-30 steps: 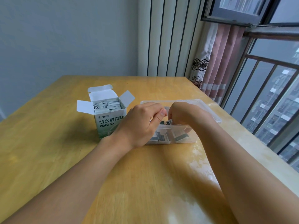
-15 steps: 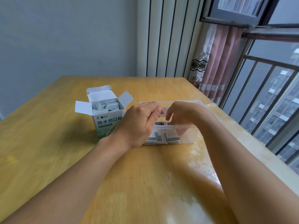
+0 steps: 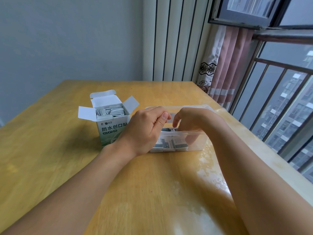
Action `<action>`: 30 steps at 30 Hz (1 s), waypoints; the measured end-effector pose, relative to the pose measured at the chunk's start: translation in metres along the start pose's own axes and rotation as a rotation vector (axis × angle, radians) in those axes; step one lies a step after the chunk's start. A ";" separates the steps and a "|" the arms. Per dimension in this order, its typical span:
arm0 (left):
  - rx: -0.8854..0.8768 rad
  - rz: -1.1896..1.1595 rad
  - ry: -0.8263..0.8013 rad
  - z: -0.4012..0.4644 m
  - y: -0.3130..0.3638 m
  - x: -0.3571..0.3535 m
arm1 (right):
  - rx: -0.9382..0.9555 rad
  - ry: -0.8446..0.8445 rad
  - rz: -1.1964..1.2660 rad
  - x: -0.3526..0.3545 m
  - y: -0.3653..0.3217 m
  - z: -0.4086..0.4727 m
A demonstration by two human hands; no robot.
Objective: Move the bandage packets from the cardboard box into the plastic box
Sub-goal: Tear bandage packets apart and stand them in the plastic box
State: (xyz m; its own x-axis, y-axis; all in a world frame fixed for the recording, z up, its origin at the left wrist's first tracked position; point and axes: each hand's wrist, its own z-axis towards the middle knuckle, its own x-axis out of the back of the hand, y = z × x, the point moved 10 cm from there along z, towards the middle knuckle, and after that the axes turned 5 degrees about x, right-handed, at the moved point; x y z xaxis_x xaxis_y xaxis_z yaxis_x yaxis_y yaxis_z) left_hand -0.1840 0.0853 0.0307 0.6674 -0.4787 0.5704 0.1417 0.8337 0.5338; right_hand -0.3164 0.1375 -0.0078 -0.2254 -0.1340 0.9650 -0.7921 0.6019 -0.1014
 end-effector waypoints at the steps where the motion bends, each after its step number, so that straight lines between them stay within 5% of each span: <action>1: -0.001 -0.001 0.004 0.000 0.000 0.000 | -0.003 0.010 0.009 0.000 0.001 0.001; 6: -0.033 -0.038 0.085 0.001 0.009 0.015 | 0.033 0.163 0.104 0.018 -0.001 -0.009; 11: 0.019 -0.051 0.292 0.012 0.018 0.085 | 0.495 0.658 0.433 0.072 -0.058 -0.053; 13: 0.218 0.075 0.192 0.019 -0.012 0.105 | 0.623 0.671 0.589 0.082 -0.087 -0.060; 17: 0.439 0.252 0.040 0.002 -0.069 0.123 | 0.678 0.622 0.281 0.087 -0.147 -0.047; 22: 0.367 0.209 0.170 -0.016 -0.076 0.133 | 0.568 0.464 0.088 0.074 -0.167 -0.008; 30: 0.331 0.158 0.327 -0.032 -0.087 0.130 | 0.629 0.378 0.101 0.059 -0.171 0.003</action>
State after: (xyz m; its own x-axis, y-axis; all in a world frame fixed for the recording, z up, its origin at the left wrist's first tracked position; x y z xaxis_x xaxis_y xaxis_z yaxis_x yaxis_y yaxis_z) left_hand -0.0865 -0.0403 0.0386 0.8642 -0.1975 0.4627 -0.1845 0.7312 0.6568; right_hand -0.1962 0.0242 0.0656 -0.1934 0.2468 0.9496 -0.9789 0.0169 -0.2037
